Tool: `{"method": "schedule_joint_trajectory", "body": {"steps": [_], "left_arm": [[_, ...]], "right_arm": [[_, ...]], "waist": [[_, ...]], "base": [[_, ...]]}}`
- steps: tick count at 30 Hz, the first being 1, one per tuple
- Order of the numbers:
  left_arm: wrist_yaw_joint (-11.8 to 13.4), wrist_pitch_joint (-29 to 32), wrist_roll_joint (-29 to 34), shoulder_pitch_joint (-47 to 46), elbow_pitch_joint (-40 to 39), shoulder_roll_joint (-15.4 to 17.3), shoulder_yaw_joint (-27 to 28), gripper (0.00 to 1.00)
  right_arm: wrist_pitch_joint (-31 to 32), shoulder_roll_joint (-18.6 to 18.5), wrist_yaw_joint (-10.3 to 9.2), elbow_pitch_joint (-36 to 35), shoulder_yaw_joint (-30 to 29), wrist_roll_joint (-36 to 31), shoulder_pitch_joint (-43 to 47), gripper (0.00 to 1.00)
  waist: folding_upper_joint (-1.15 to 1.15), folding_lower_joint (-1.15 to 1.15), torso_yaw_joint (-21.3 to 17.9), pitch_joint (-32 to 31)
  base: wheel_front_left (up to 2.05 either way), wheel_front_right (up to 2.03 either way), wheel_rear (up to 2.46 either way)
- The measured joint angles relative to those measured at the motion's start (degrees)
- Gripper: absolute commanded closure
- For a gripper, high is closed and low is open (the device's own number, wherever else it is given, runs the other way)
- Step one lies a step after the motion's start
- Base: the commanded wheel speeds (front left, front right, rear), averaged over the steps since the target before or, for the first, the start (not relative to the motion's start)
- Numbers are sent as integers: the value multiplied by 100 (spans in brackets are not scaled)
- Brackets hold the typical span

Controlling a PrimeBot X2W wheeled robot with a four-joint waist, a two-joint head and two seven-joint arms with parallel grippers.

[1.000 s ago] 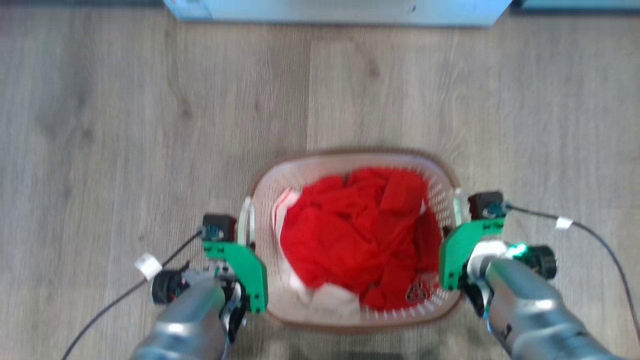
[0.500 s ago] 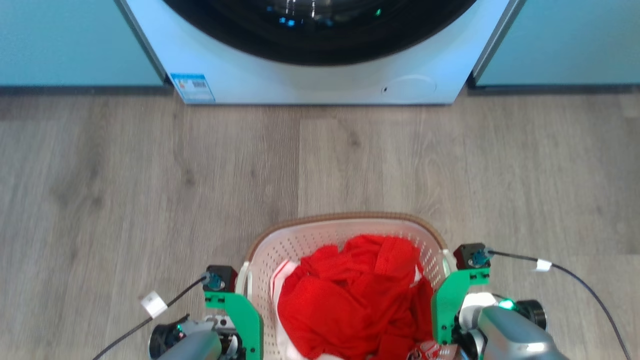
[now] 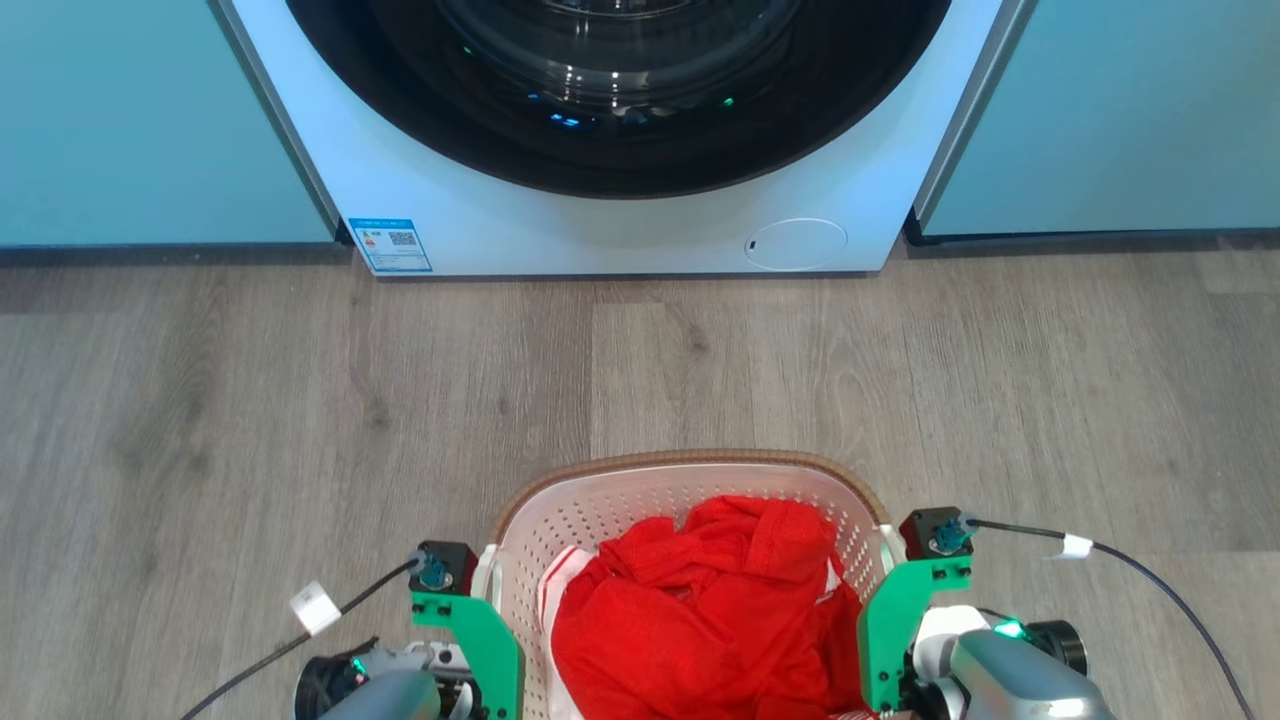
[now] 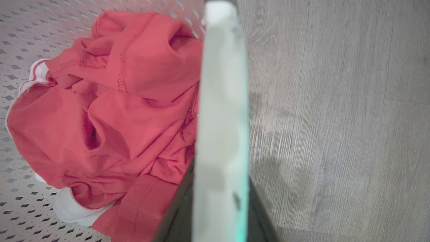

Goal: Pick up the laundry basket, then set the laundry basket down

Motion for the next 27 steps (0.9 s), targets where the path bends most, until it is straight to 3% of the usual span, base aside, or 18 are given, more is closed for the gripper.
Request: {"method": "schedule_joint_trajectory", "body": {"steps": [27], "left_arm": [[1,44,-107,-3,91,1,-218,100]], "right_arm": [[-62,0,-20,102,584,626,-2,100]], "waist": [[0,0,18,-67]], "base": [[0,0,0]]}}
